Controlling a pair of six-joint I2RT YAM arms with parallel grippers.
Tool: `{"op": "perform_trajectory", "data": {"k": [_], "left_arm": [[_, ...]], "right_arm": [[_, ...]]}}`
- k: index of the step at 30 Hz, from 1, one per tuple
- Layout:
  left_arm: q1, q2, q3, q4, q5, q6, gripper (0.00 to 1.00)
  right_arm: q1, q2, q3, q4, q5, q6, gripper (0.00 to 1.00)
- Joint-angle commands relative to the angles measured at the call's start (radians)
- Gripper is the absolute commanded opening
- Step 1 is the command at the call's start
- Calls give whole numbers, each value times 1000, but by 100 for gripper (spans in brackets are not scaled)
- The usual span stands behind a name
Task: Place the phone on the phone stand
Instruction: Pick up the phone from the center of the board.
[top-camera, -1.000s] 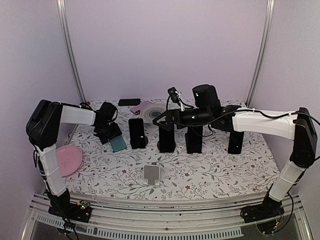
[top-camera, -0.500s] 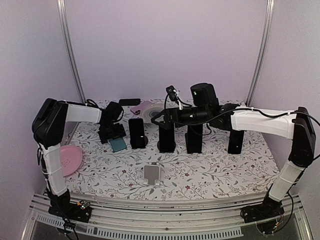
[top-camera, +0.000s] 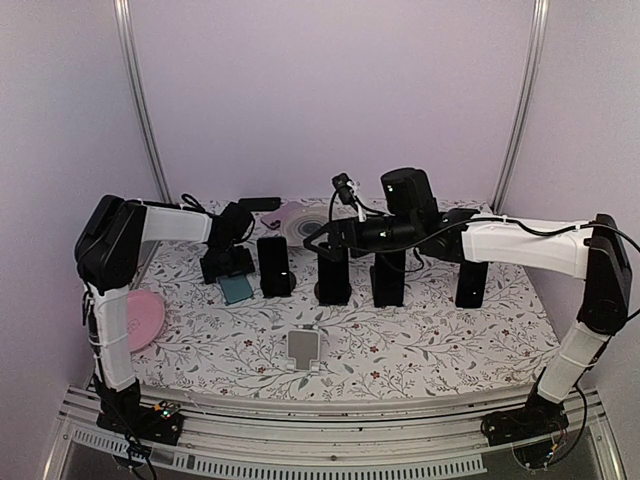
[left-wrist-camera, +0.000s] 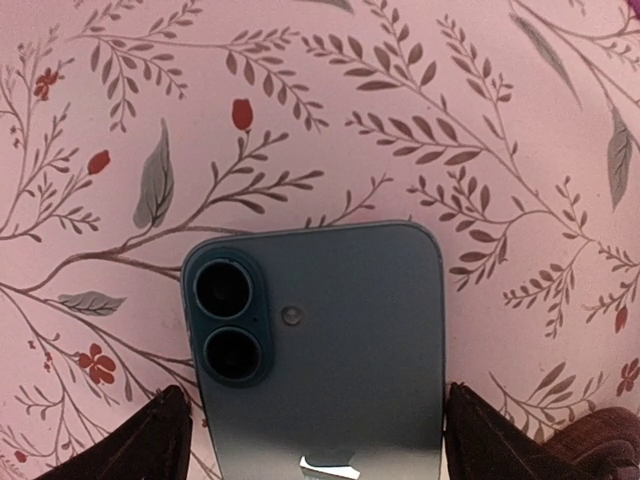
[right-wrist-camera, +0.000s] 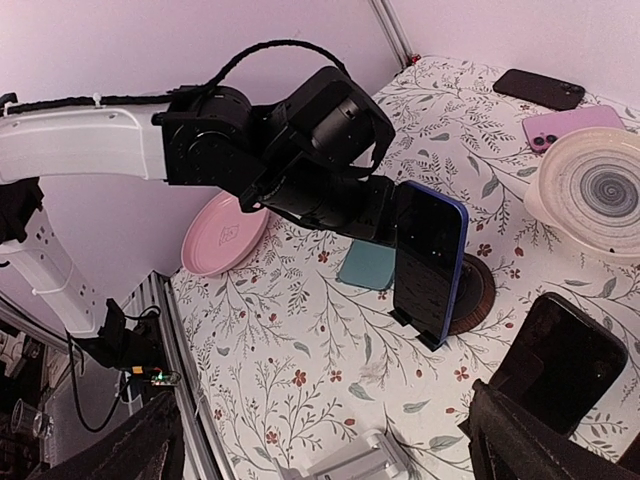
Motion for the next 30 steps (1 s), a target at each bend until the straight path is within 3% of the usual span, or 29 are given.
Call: {"op": "perform_trajectory", "data": {"k": [1,9,20,30], "left_arm": [[-10,98,-7,-80,58,-20,87],[-27,116,1,-108,62,-41,84],[-24,64,-23,-92,70,-34,67],[-22,-66,-58,-93,76,-21,66]], "right_arm": [[-2,-41,-28,23,18,-20,99],[-2,-70,-72,72,12,-10,99],[-2,-78,-80,73,0,-6,99],[-1,-55,-61,70,-16,8,99]]}}
